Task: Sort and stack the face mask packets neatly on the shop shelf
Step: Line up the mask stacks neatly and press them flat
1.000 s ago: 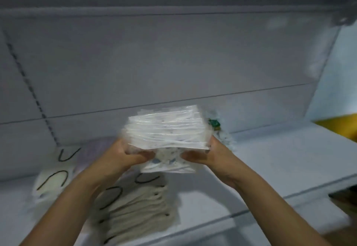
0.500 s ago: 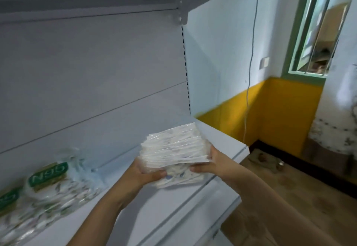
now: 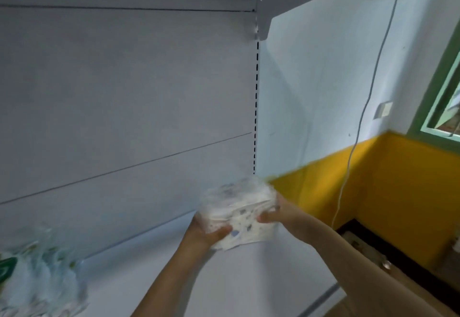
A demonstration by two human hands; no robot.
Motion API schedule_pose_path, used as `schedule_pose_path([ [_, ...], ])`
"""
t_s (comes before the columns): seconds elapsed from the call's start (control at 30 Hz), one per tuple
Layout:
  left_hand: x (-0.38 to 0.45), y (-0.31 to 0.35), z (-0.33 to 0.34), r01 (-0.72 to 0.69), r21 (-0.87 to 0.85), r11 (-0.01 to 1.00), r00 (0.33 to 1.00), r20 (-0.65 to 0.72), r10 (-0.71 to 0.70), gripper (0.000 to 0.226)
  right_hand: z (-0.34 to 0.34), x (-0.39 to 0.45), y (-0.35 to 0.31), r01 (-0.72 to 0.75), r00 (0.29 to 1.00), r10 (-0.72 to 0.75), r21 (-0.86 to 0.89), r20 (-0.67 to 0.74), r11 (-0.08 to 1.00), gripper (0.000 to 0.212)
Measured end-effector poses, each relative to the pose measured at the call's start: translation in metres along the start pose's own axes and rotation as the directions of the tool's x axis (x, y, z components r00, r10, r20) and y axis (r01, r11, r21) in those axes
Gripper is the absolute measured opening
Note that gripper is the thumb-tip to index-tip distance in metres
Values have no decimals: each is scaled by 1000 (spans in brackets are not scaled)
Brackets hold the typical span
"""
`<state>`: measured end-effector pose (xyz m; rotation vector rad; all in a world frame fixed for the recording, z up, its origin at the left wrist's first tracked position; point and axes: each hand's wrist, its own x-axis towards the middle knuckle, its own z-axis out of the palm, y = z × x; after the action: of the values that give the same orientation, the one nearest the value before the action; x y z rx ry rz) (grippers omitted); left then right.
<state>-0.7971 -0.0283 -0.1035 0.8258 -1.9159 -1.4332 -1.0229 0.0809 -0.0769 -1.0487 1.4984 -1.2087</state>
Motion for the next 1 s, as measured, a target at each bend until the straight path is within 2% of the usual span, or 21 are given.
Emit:
schedule_pose_path([
  [0.07, 15, -4, 7, -12, -25, 1000, 999, -40, 11, 34, -11, 18, -1, 21, 999, -21, 4, 31, 1000, 91],
  [0.13, 34, -9, 10, -4, -14, 1000, 996, -94, 2, 56, -21, 35, -1, 42, 998, -42, 16, 42, 999, 74],
  [0.17, 44, -15, 11, 42, -52, 998, 993, -108, -47, 68, -27, 46, 1, 61, 996, -65, 71, 54, 996, 66],
  [0.23, 52, -16, 19, 117, -238, 964, 968, -190, -164, 85, -31, 54, -5, 56, 998, -61, 166, 26, 984, 44],
  [0.27, 54, -11, 27, 163, -391, 906, 947, -194, -254, 92, -32, 61, -4, 35, 999, -43, 219, 32, 975, 27],
  [0.3, 54, -12, 36, 199, -584, 787, 927, -147, -344, 88, -31, 66, -3, 8, 999, -19, 293, 34, 956, 26],
  [0.33, 52, -5, 46, 214, -717, 664, 895, -128, -427, 76, -27, 69, -3, -29, 999, 23, 362, 22, 932, 34],
  [0.37, 53, -3, 54, 173, -792, 585, 881, -141, -451, 67, -23, 73, -1, -74, 997, 67, 407, 32, 910, 41],
  [0.4, 55, -1, 62, 133, -835, 535, 869, -161, -468, 65, -19, 77, 3, -113, 994, 103, 402, 47, 909, 62],
  [0.43, 58, 0, 71, 104, -847, 521, 850, -196, -489, 67, -15, 82, 7, -141, 990, 130, 426, 56, 894, 83],
  [0.47, 60, 4, 78, 77, -843, 533, 843, -231, -486, 72, -17, 92, 18, -133, 990, 136, 463, 28, 876, 90],
  [0.53, 62, 3, 84, 52, -822, 567, 810, -298, -506, 82, -16, 93, 13, -120, 990, 138, 476, -2, 871, 76],
  [0.57, 62, 1, 85, 17, -804, 594, 783, -359, -509, 79, -16, 90, 6, -120, 989, 144, 477, -14, 871, 70],
  [0.67, 56, -7, 84, -28, -730, 682, 710, -495, -501, 67, -32, 84, -1, -99, 991, 123, 357, -46, 929, 71],
  [0.73, 55, -19, 86, -14, -644, 765, 654, -585, -480, 74, -39, 72, 2, -93, 991, 115, 278, -66, 956, 70],
  [0.77, 57, -32, 88, 1, -604, 797, 633, -617, -468, 77, -38, 57, 0, -57, 998, 63, 221, -22, 974, 76],
  [0.83, 59, -41, 93, -59, -559, 827, 570, -699, -432, 74, -34, 38, 2, 94, 992, -95, 24, 78, 995, 106],
  [0.9, 57, -20, 99, -73, -527, 847, 532, -739, -414, 73, -36, 29, 8, 248, 959, -217, -170, 180, 954, 115],
  [1.0, 54, -11, 101, -81, -520, 850, 492, -763, -420, 54, -44, 24, 0, 348, 919, -201, -457, 340, 818, 123],
])
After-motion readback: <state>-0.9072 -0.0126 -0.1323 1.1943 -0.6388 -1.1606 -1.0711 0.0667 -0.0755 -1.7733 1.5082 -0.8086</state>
